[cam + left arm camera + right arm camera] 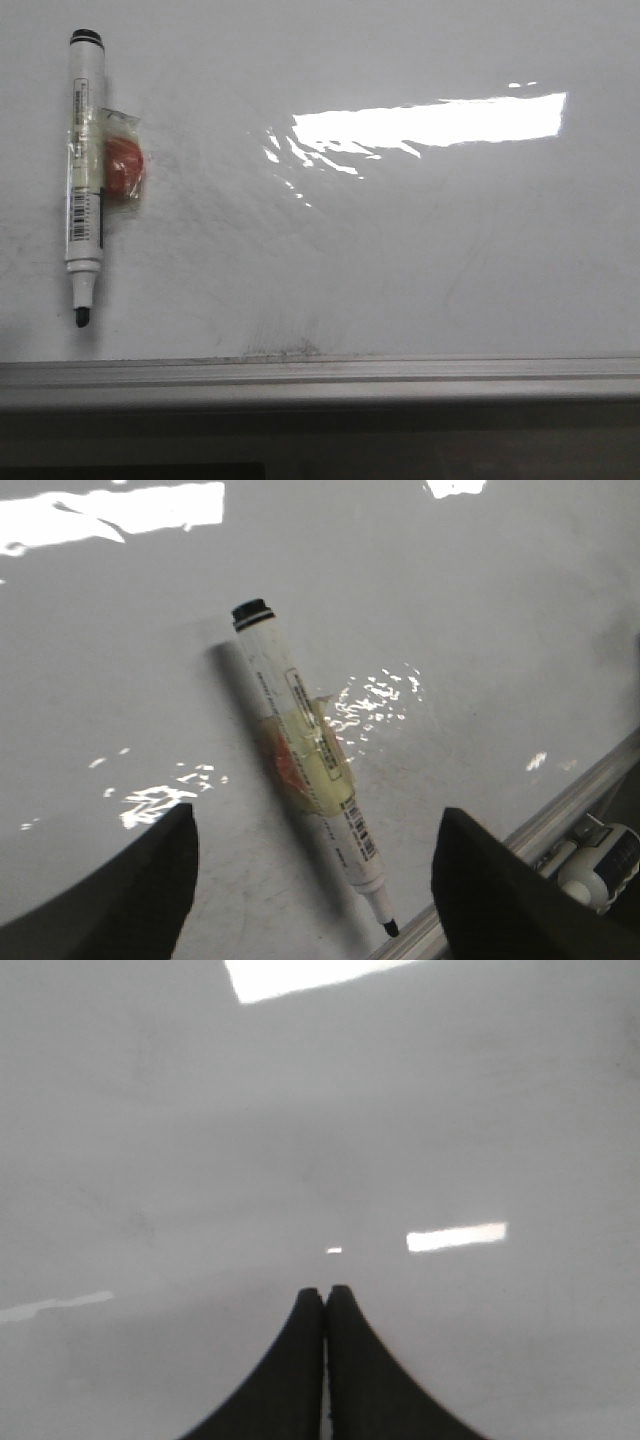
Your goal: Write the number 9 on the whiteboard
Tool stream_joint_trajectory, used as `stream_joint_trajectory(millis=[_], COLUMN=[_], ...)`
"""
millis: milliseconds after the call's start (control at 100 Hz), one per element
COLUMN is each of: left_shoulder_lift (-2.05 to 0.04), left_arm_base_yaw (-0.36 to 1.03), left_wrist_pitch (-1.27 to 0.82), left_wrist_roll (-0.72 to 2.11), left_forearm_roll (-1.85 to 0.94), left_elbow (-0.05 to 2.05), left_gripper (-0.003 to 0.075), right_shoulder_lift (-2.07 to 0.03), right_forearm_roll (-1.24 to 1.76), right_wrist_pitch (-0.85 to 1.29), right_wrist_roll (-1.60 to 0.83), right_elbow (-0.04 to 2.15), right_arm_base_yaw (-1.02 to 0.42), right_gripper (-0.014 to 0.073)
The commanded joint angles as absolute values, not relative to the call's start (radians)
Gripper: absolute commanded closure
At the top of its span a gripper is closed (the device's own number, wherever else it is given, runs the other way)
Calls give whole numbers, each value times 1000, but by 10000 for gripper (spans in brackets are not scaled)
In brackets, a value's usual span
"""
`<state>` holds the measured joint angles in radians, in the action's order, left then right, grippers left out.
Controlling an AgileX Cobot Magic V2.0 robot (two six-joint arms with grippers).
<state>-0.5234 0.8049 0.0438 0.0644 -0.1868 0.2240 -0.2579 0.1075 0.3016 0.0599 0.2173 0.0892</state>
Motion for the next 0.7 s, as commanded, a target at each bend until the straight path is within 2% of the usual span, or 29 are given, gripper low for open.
stream_joint_trajectory(millis=[0,410,590,690], left_shoulder_lift=[-625,-953,-1003,-1012], left_arm_base_yaw=[853,1000,1002,1002], left_wrist_pitch=[200,544,562,545], left_wrist_roll=[58,49,49,49], left_forearm_roll=[-200,-384,-435,-503], left_elbow=[255,257,257,257], left_gripper=[270,270,275,323], right_shoulder_lift=[-273,-273,-273,-273], right_forearm_roll=[109,111,111,111], right_wrist_pitch=[218,234,237,246], right_wrist_roll=[58,58,58,58], right_elbow=[243,243,243,243], right_arm_base_yaw=[89,83,73,66], right_gripper=[657,657,657,657])
